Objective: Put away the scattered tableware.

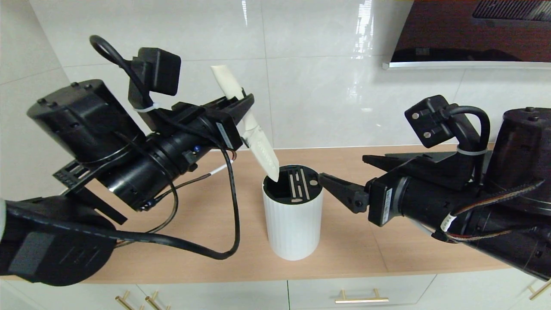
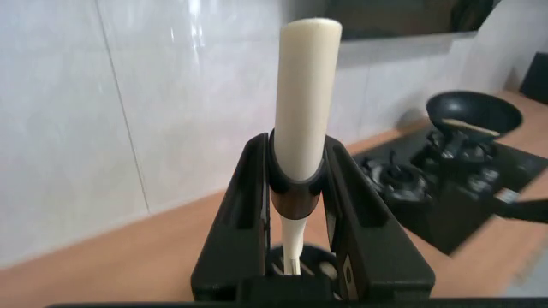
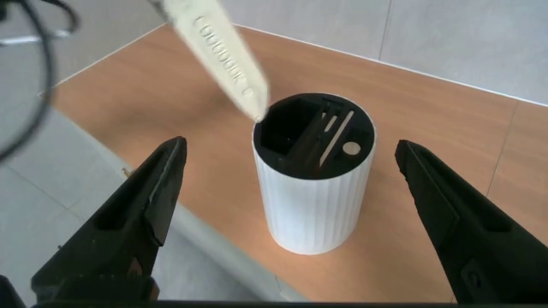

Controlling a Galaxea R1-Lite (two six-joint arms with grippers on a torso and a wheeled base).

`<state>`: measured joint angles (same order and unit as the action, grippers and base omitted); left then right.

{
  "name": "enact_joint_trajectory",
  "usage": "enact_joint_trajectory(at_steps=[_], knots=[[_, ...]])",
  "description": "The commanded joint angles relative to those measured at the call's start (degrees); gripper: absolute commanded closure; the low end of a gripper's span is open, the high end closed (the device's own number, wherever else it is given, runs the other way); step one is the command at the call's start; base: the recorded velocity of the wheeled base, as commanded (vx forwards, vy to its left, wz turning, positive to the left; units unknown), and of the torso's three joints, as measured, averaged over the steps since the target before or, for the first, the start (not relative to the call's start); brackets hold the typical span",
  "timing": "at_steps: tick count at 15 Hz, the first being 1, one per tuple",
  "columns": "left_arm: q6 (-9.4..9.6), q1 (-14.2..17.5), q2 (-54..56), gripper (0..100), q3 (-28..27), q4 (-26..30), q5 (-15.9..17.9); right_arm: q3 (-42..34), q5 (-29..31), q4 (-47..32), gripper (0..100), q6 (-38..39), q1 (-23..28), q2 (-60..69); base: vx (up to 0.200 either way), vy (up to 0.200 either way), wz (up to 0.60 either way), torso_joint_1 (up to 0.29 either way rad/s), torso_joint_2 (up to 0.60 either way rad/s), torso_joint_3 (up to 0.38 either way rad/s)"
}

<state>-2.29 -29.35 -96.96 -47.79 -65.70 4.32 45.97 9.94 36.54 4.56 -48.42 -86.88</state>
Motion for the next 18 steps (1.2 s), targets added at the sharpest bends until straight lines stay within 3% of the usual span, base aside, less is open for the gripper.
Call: enact_joint_trajectory(at_steps=[1,8,18], knots=[[0.09,-0.09,-3.85,100,0.24,-0.75,-0.01,0.0,0.0,0.03,0,0.01,-0.01,-0.39,0.0,0.0,0.0,0.0,0.0,0.0],[0.09,-2.64,-2.35,100,1.64,-0.75,-0.18,0.0,0.0,0.29,0,0.01,-0.01,-1.27,0.0,0.0,0.0,0.0,0.0,0.0],[-0.17,-3.08,-10.0,100,1.21,-0.75,-1.85,0.0,0.0,0.38,0,0.01,0.08,-1.18,0.0,0.0,0.0,0.0,0.0,0.0]])
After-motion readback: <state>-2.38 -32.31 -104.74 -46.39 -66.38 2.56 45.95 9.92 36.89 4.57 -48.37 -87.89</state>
